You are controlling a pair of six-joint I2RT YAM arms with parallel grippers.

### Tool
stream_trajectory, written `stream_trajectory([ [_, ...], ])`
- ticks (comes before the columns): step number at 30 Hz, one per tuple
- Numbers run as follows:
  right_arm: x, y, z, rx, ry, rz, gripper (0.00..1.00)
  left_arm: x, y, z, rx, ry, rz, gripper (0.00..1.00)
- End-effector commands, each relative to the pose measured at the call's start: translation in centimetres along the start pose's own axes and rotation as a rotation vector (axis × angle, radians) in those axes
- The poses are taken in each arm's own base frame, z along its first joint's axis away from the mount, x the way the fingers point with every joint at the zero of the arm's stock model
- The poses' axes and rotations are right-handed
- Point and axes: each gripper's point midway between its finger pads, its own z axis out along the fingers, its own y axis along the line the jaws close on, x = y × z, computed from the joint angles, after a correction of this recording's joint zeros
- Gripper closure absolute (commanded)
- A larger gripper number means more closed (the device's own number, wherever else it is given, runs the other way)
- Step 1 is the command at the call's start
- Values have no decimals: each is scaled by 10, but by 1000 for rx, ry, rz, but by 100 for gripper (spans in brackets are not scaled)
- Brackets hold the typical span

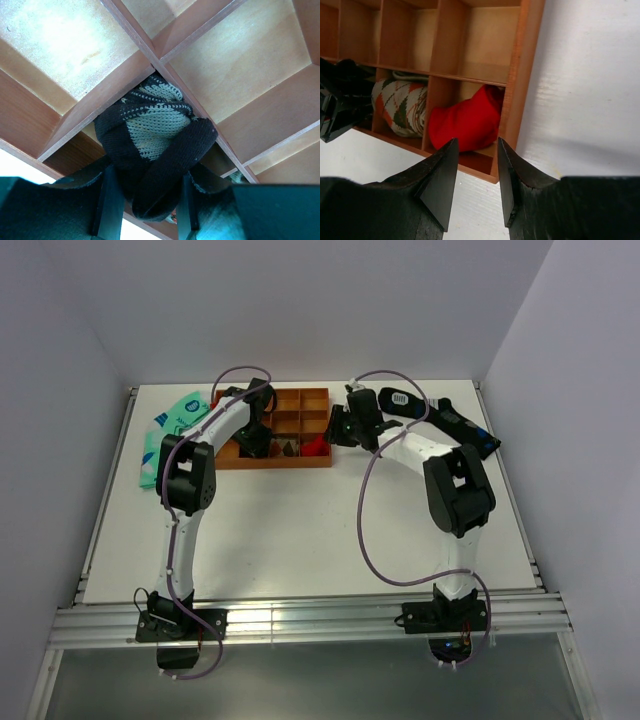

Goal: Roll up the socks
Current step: Place the sock in the storage box.

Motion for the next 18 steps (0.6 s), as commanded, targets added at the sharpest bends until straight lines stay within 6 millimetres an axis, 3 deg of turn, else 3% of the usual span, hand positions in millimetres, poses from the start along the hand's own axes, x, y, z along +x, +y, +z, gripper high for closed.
stream_trajectory([
  [1,-23,21,-4,-38,-49,-21,55,-3,34,40,-147,-40,60,100],
  [10,-8,-5,12,99,-13,-16,58,-4,33,40,-148,-42,60,100],
  [18,3,-10,20,119,34,-31,59,-6,30,37,-143,-48,61,100],
])
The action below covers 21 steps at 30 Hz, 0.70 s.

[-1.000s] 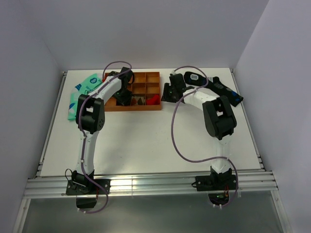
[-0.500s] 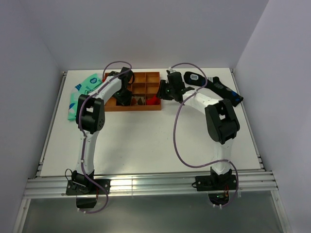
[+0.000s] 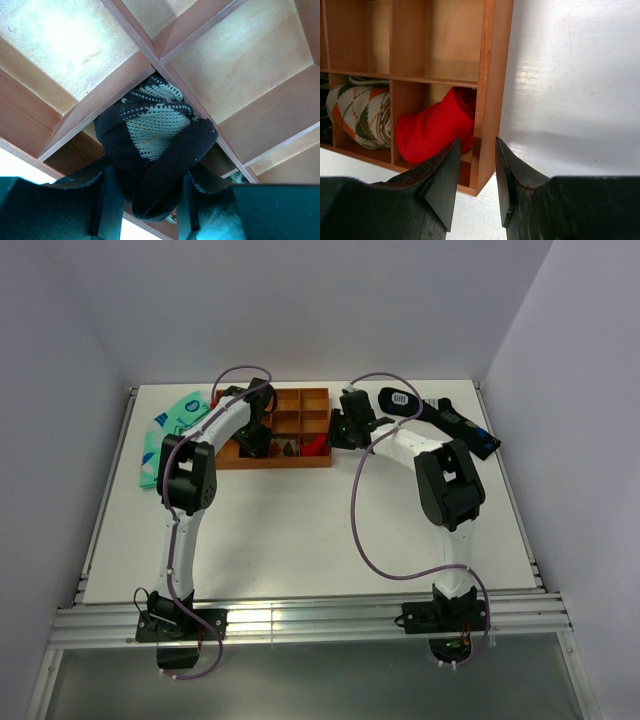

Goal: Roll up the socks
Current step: Place the sock in the storage box.

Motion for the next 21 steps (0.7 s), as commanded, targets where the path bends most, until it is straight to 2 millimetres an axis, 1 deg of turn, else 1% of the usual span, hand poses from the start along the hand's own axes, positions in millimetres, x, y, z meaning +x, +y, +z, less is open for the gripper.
stream_trajectory([
  [1,-10,6,5,6,-14,-24,59,-6,29,37,-135,-48,60,100],
  [7,-2,5,13,21,8,-30,61,-6,31,36,-138,-49,61,100],
  [10,-1,4,14,20,13,-32,67,-7,30,35,-134,-49,61,100],
  [14,0,3,14,31,16,-42,73,-9,28,35,-135,-48,69,100],
  [17,-1,3,17,45,21,-51,76,-8,28,35,-134,-43,78,100],
  [18,0,2,18,54,24,-57,76,-9,28,34,-132,-46,79,100],
  [19,7,3,20,65,41,-67,79,-9,27,34,-125,-45,78,100],
  [20,3,3,21,80,29,-77,81,-8,25,33,-118,-37,84,99],
  [21,5,2,22,88,34,-79,83,-6,25,35,-118,-32,87,95],
])
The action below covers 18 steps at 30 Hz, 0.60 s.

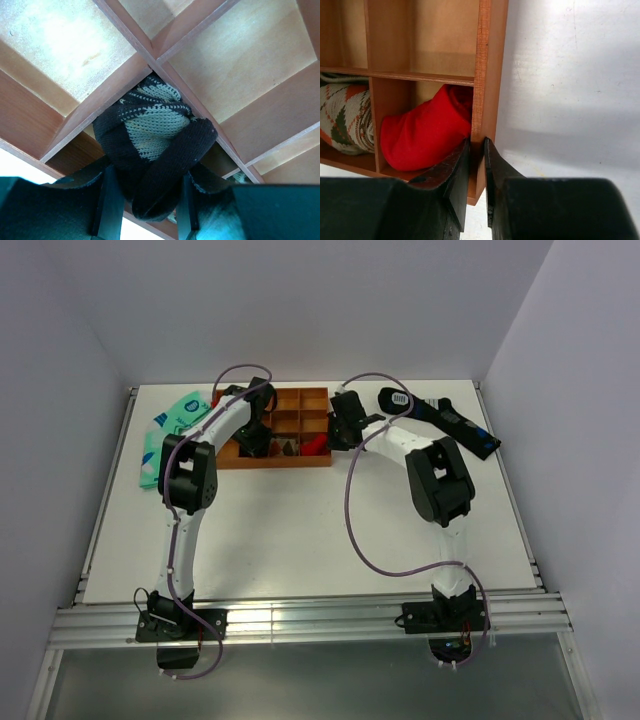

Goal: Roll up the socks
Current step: Place the sock in the storage box.

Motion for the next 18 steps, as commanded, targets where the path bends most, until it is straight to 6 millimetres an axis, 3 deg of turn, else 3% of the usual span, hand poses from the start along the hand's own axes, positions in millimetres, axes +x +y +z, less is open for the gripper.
stream_trajectory([
  [1,-6,2,9,44,-20,-47,86,-5,24,34,-105,-31,63,93],
  [8,-4,1,10,66,-17,-60,100,-6,23,31,-90,-33,77,75],
  [18,-6,-2,10,86,-21,-57,100,-18,5,9,13,-47,99,54],
])
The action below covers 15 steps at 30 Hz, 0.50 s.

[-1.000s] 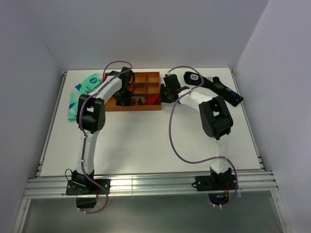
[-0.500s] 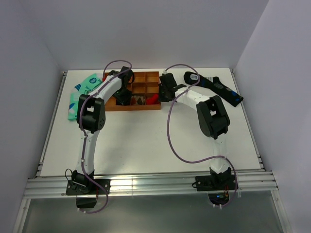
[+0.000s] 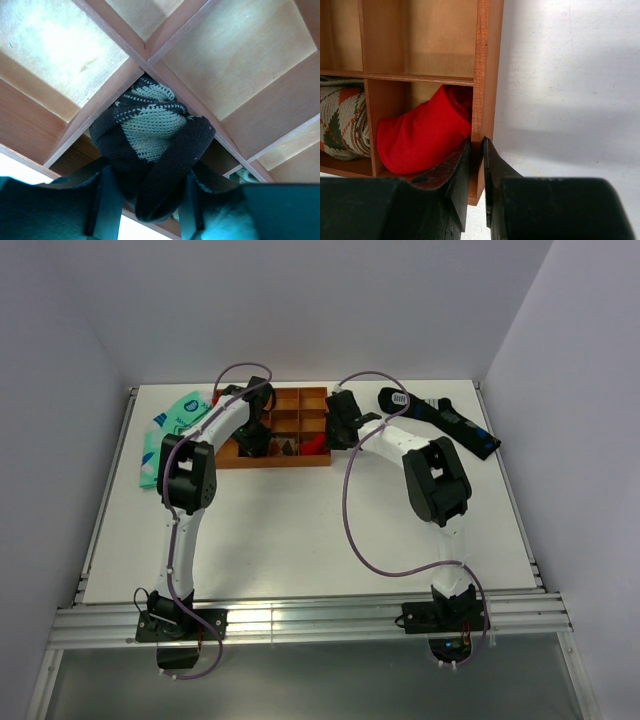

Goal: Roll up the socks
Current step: Place the sock in the storage box.

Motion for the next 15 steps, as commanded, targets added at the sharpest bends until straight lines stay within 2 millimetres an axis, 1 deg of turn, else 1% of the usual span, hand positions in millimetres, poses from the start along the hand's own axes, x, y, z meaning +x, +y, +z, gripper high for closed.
stream_trajectory([
  [1,-2,-1,8,21,-11,-28,100,-15,7,6,-1,-42,40,53],
  [4,-2,0,7,15,-13,-31,100,-16,8,6,-1,-45,44,51],
  [10,-1,1,8,11,-7,-30,100,-20,5,0,27,-49,61,45],
  [12,-2,1,8,10,-9,-30,100,-21,4,-3,33,-50,65,32],
  [15,-1,1,9,10,-5,-30,100,-23,4,-6,37,-55,74,32],
])
